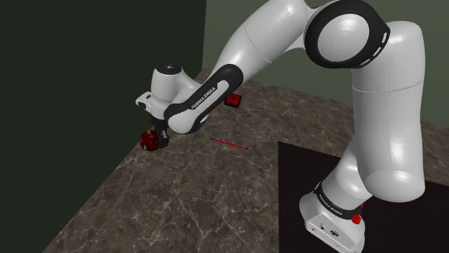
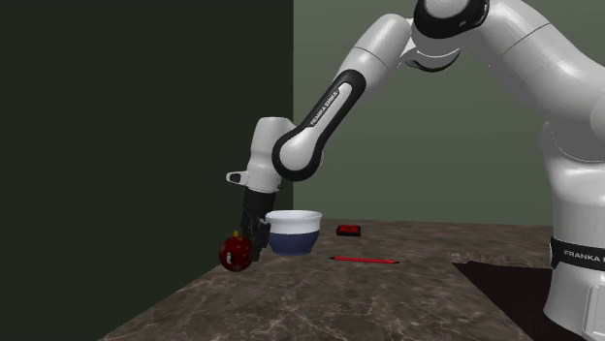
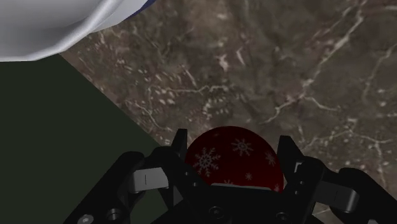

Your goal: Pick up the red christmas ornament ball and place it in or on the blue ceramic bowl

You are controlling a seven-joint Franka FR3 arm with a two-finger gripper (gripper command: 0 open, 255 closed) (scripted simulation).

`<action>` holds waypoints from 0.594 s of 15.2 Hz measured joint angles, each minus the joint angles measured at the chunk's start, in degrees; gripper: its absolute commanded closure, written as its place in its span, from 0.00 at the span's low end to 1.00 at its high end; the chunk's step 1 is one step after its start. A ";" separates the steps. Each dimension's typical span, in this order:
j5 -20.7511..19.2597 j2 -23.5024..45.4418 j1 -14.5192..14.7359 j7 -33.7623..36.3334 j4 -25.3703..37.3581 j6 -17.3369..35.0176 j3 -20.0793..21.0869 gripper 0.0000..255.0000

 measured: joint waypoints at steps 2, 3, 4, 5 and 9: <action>0.00 0.00 -0.01 0.00 0.01 0.01 -0.01 1.00; 0.00 0.01 0.00 0.00 0.03 0.00 -0.01 1.00; 0.00 0.01 0.00 0.01 0.03 0.01 -0.02 1.00; -0.01 0.01 0.00 0.02 0.02 0.03 -0.03 1.00; 0.41 -1.23 -0.29 -0.37 -0.09 -1.17 0.39 1.00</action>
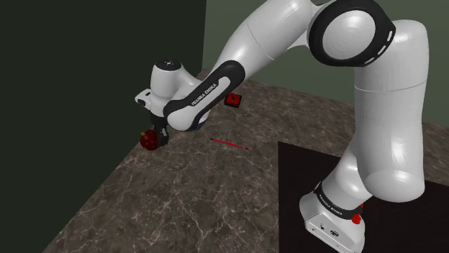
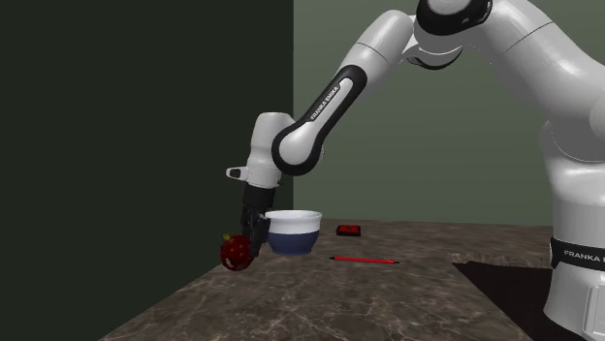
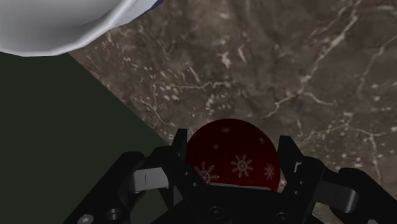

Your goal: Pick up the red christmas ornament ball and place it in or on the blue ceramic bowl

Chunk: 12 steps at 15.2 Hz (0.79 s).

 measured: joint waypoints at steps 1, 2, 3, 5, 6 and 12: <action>0.16 -0.51 -0.09 -0.12 -0.01 -0.50 0.15 1.00; 0.30 -0.92 -0.17 -0.25 0.01 -0.94 0.29 1.00; 0.53 -1.81 -0.38 -0.48 -0.37 -1.46 0.49 1.00; 0.84 -2.71 -0.56 -0.75 -0.31 -2.40 0.74 1.00; 1.01 -3.25 -0.66 -0.88 -0.38 -2.87 0.88 1.00; 2.21 -6.50 -1.24 -1.87 0.02 -6.50 1.75 1.00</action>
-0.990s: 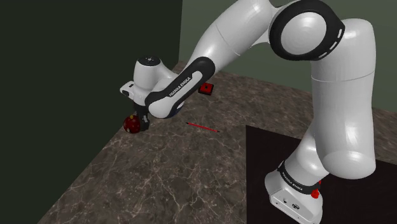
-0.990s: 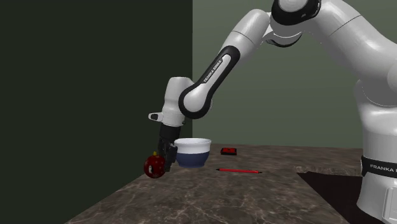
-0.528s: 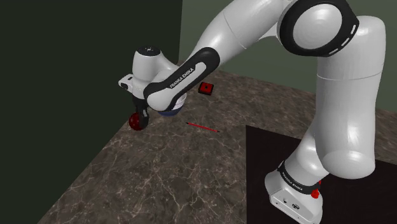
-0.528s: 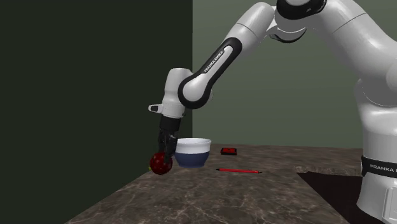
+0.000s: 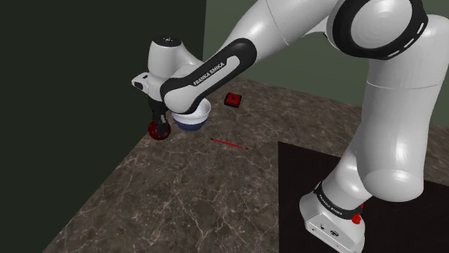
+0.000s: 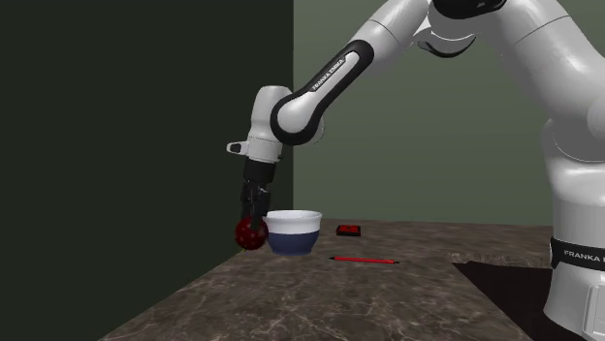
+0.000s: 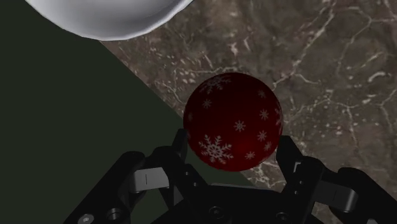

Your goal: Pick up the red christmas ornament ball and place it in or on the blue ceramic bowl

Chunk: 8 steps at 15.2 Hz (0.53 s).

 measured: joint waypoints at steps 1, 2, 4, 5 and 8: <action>0.20 -0.43 -0.06 -0.15 0.29 -0.71 0.13 1.00; 0.38 -0.86 -0.16 -0.33 0.37 -1.21 0.24 1.00; 0.77 -1.75 -0.33 -0.68 0.74 -2.45 0.46 1.00; 0.97 -2.24 -0.39 -0.81 0.97 -3.18 0.58 1.00; 1.49 -3.60 -0.55 -1.20 1.35 -4.90 0.87 1.00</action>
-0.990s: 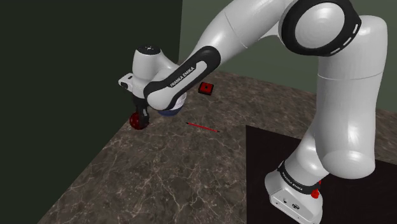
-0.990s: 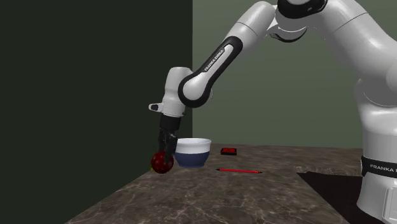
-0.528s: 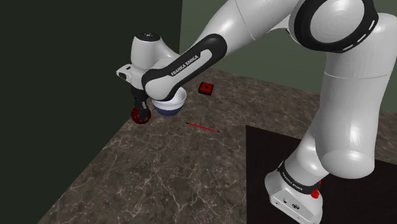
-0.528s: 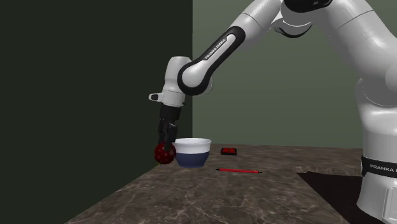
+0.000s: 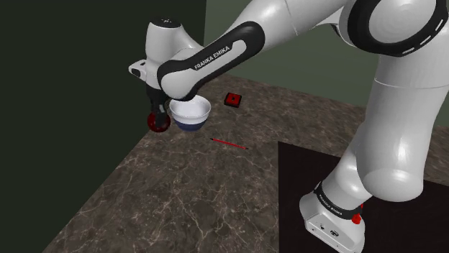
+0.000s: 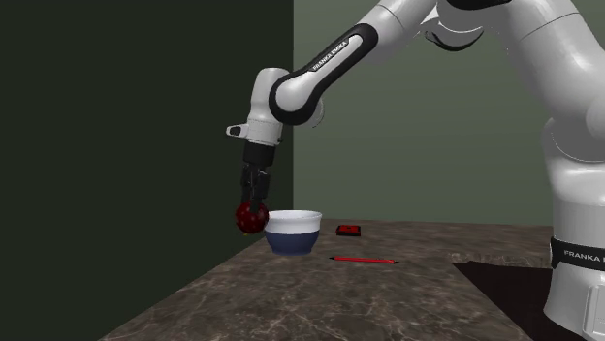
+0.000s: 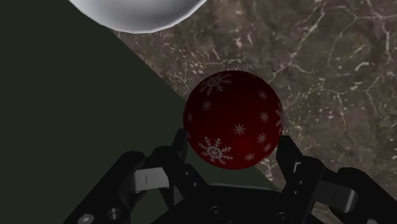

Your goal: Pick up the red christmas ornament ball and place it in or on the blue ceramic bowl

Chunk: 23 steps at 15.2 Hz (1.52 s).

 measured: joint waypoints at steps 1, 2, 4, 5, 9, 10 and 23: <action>0.17 -0.41 -0.06 -0.14 0.18 -0.58 0.08 1.00; 0.38 -0.99 -0.17 -0.33 0.12 -1.09 0.18 1.00; 0.71 -1.72 -0.23 -0.58 0.85 -2.54 0.34 1.00; 0.87 -2.00 -0.26 -0.71 1.30 -3.26 0.42 1.00; 1.57 -3.58 -0.53 -1.40 2.41 -5.89 0.67 1.00; 1.69 -3.99 -0.53 -1.43 2.52 -6.40 0.73 1.00; 7.04 -8.56 -8.76 -15.16 -1.65 -6.26 -1.82 1.00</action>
